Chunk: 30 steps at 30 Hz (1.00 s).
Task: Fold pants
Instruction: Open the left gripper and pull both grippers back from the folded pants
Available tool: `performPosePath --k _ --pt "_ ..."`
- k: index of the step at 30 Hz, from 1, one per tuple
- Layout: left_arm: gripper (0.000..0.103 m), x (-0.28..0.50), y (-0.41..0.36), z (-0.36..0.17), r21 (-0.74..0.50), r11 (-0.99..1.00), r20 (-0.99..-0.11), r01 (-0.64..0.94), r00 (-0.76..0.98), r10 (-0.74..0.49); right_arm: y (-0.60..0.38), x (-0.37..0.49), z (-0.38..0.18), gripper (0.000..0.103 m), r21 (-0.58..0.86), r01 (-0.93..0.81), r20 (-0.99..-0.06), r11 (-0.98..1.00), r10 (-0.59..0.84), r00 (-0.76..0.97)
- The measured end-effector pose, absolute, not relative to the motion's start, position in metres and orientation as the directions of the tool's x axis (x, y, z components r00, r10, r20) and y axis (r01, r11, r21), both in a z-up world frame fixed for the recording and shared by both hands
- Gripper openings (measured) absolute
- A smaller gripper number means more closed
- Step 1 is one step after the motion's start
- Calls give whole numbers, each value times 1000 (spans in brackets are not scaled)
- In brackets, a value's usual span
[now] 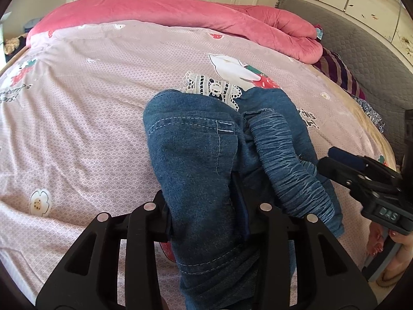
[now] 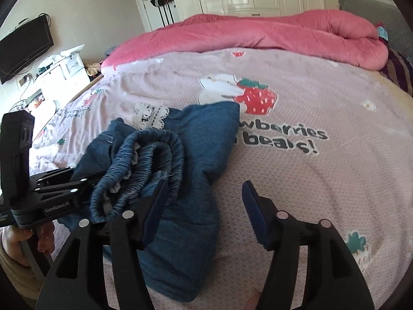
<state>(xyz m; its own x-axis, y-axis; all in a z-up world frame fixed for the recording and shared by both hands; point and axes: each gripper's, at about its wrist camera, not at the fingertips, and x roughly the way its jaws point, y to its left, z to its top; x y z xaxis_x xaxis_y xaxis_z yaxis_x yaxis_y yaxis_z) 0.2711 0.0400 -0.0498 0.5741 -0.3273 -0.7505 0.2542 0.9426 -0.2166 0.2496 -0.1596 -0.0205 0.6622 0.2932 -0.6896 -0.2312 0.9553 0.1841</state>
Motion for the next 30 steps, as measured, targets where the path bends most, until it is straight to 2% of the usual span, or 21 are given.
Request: performPosePath --k 8,18,30 --pt "36 264 42 -42 -204 947 -744 249 590 -315 -153 237 -13 69 156 -249 -671 956 288 683" --pt "50 248 46 -26 -182 952 -718 245 629 -299 -154 226 -8 76 164 -241 -658 957 288 696" --pt "73 221 53 -8 -169 959 -682 229 674 -282 -158 207 3 83 172 -231 -625 958 287 726"
